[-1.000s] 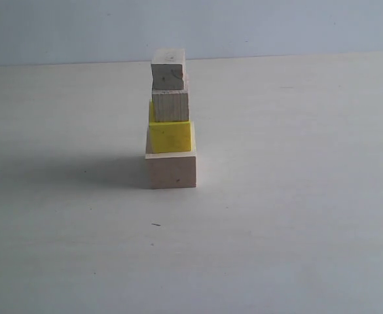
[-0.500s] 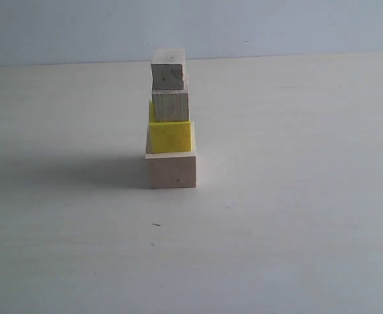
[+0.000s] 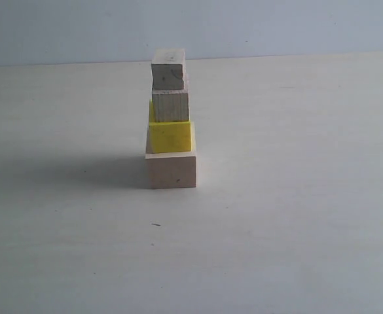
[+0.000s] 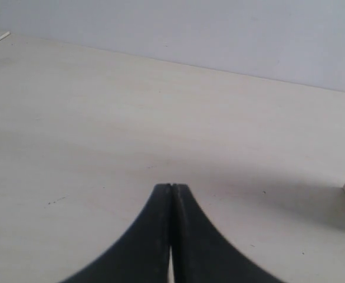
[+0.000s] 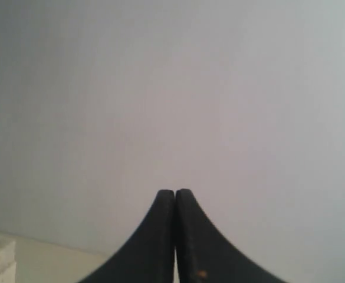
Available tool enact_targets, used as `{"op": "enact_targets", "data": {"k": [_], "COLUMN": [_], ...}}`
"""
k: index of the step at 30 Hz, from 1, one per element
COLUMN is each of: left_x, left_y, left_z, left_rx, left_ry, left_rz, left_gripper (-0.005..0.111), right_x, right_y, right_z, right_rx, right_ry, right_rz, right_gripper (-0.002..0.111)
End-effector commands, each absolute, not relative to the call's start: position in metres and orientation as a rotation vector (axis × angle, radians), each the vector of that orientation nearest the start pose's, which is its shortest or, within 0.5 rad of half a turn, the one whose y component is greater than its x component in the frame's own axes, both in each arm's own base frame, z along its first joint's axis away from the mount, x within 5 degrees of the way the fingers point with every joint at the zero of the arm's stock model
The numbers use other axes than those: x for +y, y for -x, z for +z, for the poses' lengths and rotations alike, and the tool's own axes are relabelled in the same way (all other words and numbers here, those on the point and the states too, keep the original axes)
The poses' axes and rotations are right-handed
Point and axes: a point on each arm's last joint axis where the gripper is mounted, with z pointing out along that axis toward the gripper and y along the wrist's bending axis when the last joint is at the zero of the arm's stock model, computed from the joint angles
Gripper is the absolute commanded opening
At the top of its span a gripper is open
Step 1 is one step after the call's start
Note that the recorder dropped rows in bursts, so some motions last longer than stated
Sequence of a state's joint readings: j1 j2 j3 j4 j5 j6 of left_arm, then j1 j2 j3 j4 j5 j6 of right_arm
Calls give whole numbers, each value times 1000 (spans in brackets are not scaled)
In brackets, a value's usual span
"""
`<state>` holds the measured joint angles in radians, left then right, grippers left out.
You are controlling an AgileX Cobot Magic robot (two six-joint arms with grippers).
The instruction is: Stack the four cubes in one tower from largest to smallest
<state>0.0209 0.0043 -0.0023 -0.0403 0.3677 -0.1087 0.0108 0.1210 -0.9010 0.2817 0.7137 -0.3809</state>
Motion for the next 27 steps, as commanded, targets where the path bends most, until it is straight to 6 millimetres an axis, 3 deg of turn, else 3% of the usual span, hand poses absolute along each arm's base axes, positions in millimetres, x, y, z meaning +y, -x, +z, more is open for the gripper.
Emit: {"op": "enact_targets", "data": {"k": [1,8,15,19,27], "left_x": [0,0,0,0,0], "left_y": [-53,-53,-53,-53,-53], "left_z": [180,180,180,180,180], "left_rx": [1846,1846,1846,1846,1846], "left_ry": [142,141,141,141,141], "left_rz": [-107,-105,-105,-105,-105], "left_gripper": [0,0,0,0,0], "right_x": [12,6,2,1,1], "right_y": [-6,-49,-65,-67,-67], "right_z": [375,294,232,216,214], "right_rx": [1471,1599,1651,1663,1672], "right_ry": [139,30,-18,-29,22], "right_rz": [24,62,34,25,-21], "right_gripper": [0,0,0,0,0]}}
